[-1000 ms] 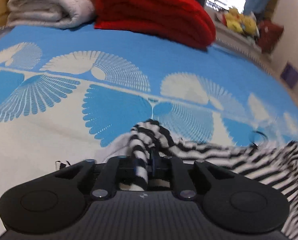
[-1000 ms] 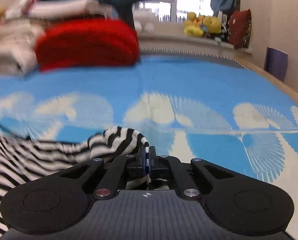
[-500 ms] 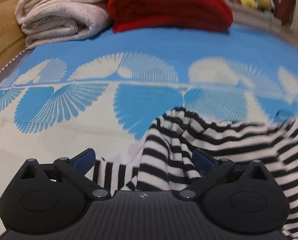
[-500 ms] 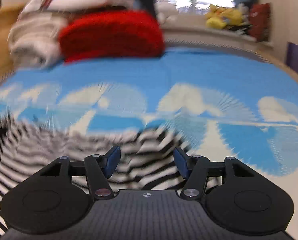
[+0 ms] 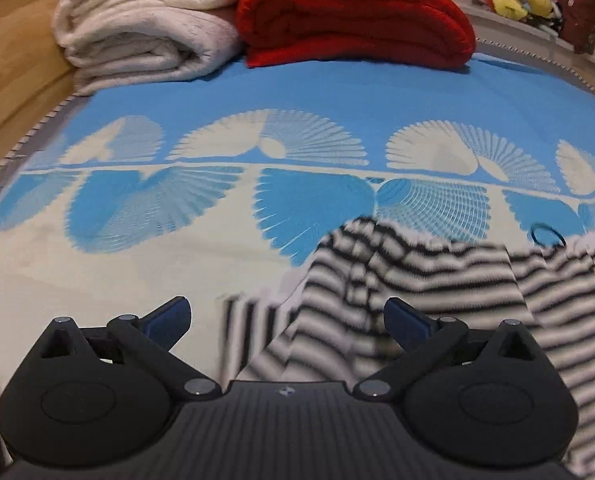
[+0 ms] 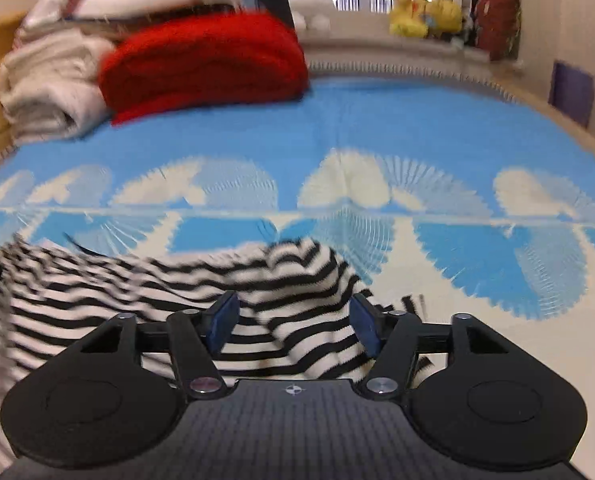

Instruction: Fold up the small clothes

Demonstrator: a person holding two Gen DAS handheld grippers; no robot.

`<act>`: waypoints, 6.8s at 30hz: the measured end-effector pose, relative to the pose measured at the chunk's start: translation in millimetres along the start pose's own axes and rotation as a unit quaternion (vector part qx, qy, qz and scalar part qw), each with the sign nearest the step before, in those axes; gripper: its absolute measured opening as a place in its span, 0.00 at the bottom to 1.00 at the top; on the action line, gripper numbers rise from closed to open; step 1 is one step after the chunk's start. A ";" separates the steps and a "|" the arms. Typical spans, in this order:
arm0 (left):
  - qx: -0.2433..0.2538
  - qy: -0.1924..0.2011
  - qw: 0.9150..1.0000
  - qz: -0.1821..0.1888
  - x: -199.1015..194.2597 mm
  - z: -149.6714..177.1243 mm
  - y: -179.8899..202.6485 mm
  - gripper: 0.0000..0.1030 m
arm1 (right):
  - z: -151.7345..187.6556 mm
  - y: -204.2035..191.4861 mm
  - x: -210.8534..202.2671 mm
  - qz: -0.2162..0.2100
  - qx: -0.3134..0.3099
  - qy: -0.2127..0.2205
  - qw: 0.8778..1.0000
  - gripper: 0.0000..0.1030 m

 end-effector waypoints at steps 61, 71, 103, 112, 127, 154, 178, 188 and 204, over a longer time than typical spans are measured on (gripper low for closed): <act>-0.143 -0.133 0.978 -0.078 -73.0 119.6 -89.3 1.00 | 84.4 130.3 -89.4 0.239 0.344 0.028 0.908 0.13; -0.160 -0.122 0.977 -0.066 -79.1 112.9 -90.1 1.00 | -39.4 -82.1 -96.9 0.079 -0.018 0.154 0.985 0.13; -0.239 -0.069 0.967 -0.057 -102.0 107.2 -123.1 1.00 | 111.4 -329.3 -141.6 -0.306 -0.244 0.079 0.917 0.66; -0.228 -0.002 0.969 0.092 -127.1 83.1 -66.7 1.00 | 59.1 -194.8 -173.5 -0.132 -0.148 0.133 0.971 0.28; -0.163 -0.112 0.980 0.034 -81.6 117.6 -31.8 1.00 | 113.0 -196.1 -152.2 -0.189 -0.229 0.014 0.955 0.19; -0.263 -0.135 0.948 0.119 -96.4 119.6 -19.2 1.00 | -18.3 -93.2 63.6 -0.162 0.048 -0.151 0.974 0.71; -0.246 -0.111 0.959 0.092 -79.2 105.3 -32.9 0.38 | 3.7 -118.6 133.4 -0.237 0.032 -0.201 0.950 0.43; -0.050 -0.084 0.981 0.168 74.9 -39.5 62.6 0.30 | 43.1 -1.8 63.2 -0.127 0.278 -0.167 0.938 0.46; -0.047 -0.023 0.998 0.025 137.9 -90.2 47.5 0.88 | 62.3 12.4 55.0 -0.155 0.359 -0.145 0.909 0.49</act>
Point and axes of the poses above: each gripper's, at about its wrist camera, not at the fingertips, and x roughly the way its jaws point, y to its right, z to its underside, the point moved 3 cm from there along x, roughly the way its jaws point, and after that the axes turned 15 degrees about y, right-handed, at the moved point
